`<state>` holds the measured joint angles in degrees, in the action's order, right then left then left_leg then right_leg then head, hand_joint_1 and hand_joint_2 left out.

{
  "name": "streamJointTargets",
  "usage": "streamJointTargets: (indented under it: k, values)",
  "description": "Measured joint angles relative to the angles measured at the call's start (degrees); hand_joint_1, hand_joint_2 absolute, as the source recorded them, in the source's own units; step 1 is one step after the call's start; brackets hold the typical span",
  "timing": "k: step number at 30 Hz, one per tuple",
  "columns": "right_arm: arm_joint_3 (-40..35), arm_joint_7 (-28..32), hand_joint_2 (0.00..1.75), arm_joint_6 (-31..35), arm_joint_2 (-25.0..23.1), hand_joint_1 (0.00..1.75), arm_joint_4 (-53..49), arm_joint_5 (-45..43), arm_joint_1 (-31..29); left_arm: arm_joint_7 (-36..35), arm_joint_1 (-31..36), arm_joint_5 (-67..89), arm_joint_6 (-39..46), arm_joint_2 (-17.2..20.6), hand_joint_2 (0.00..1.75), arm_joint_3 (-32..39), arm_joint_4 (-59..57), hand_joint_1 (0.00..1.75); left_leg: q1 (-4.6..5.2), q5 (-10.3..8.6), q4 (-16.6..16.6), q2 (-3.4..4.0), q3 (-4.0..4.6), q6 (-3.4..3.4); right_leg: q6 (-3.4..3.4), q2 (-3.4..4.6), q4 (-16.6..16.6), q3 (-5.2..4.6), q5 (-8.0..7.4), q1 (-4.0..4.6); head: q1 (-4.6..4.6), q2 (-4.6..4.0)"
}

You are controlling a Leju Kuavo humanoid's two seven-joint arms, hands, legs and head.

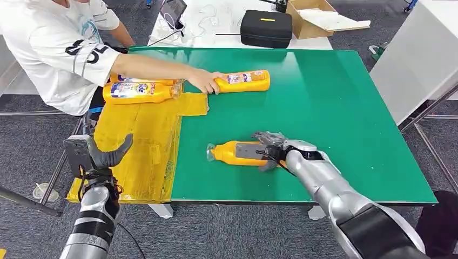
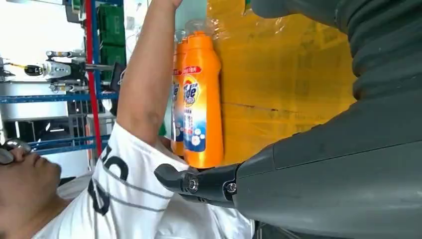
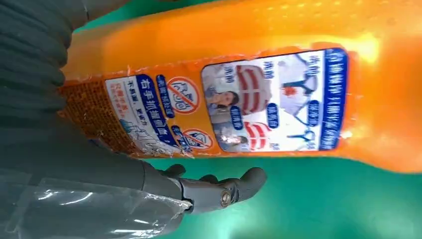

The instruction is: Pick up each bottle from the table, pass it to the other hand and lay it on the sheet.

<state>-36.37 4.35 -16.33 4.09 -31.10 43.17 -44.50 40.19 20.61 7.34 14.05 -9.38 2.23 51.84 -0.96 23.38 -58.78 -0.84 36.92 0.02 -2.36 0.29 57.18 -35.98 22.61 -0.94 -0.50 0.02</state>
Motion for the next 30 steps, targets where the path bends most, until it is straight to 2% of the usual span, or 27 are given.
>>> streamJointTargets:
  k: [8, 9, 10, 11, 17, 21, 26, 30]
  values:
    - [-1.29, 0.02, 1.75, -0.07, 0.35, 0.00, 0.94, 0.00, -0.69, 0.02, 0.37, 0.00, 0.00, -0.13, 1.75, 0.00, -0.90, 0.00, 0.00, 0.00, 0.00, 0.00, 0.00, 0.00, 0.00, 0.00, 0.00, 0.00, 0.00, 0.00, 0.00, -0.02]
    - [-1.33, 0.04, 1.75, -0.07, 0.37, 0.05, 1.00, 0.00, -0.72, 0.02, 0.39, 0.00, 0.00, -0.13, 1.75, 0.00, -0.94, 0.00, 0.00, 0.00, 0.00, 0.00, 0.00, 0.00, 0.00, 0.00, 0.00, 0.00, 0.00, 0.00, 0.00, -0.02]
    - [-1.42, 0.02, 1.75, -0.07, 0.39, 1.41, 1.07, 0.00, -0.80, 0.00, 0.43, 0.00, 0.00, -0.15, 1.75, 0.00, -0.96, 0.00, 0.00, 0.00, 0.00, 0.00, 0.00, 0.00, 0.00, 0.00, 0.00, 0.00, 0.00, 0.00, 0.00, -0.02]
    - [-1.55, 0.04, 1.75, -0.07, 0.44, 1.75, 1.18, 0.00, -0.84, 0.02, 0.48, 0.00, 0.00, -0.15, 1.75, 0.00, -1.07, 0.00, 0.00, 0.00, 0.00, 0.00, 0.00, 0.00, 0.00, 0.00, 0.00, 0.00, 0.00, 0.00, 0.00, -0.02]
    - [-2.23, 0.94, 1.75, 0.05, 0.48, 1.75, 1.35, -0.24, -0.84, 0.02, 0.68, -0.04, -0.20, -0.20, 1.75, 0.00, -1.62, 0.00, 0.00, 0.00, 0.00, 0.00, 0.00, 0.00, 0.00, 0.00, 0.00, 0.00, 0.00, 0.00, 0.00, -0.02]
    - [-2.64, 1.68, 1.75, 3.15, 0.59, 1.75, 1.27, -1.84, -0.27, 0.00, 0.65, -0.20, -0.24, -0.37, 1.75, 0.02, -1.92, 0.00, 0.00, 0.00, 0.00, 0.01, 0.00, 0.00, 0.00, 0.00, 0.00, 0.00, 0.00, 0.00, 0.02, -0.02]
    - [-2.62, 1.66, 1.75, 8.11, 0.85, 1.75, -0.18, -4.09, 1.76, 0.02, 0.47, -0.61, -0.37, -0.46, 1.75, 0.11, -1.94, 0.00, 0.00, 0.00, 0.00, 0.00, 0.00, 0.00, 0.00, 0.00, 0.00, 0.00, 0.00, 0.00, 0.00, -0.02]
    - [0.06, 4.08, 1.75, 18.45, 0.92, 1.75, -5.84, -10.33, 6.87, 0.02, -0.03, -0.90, -1.72, -0.63, 1.75, 0.28, -1.92, 0.00, -0.01, 0.01, 0.00, -0.03, 0.05, 0.00, 0.00, -0.01, 0.00, 0.00, 0.01, 0.03, -0.02, -0.02]
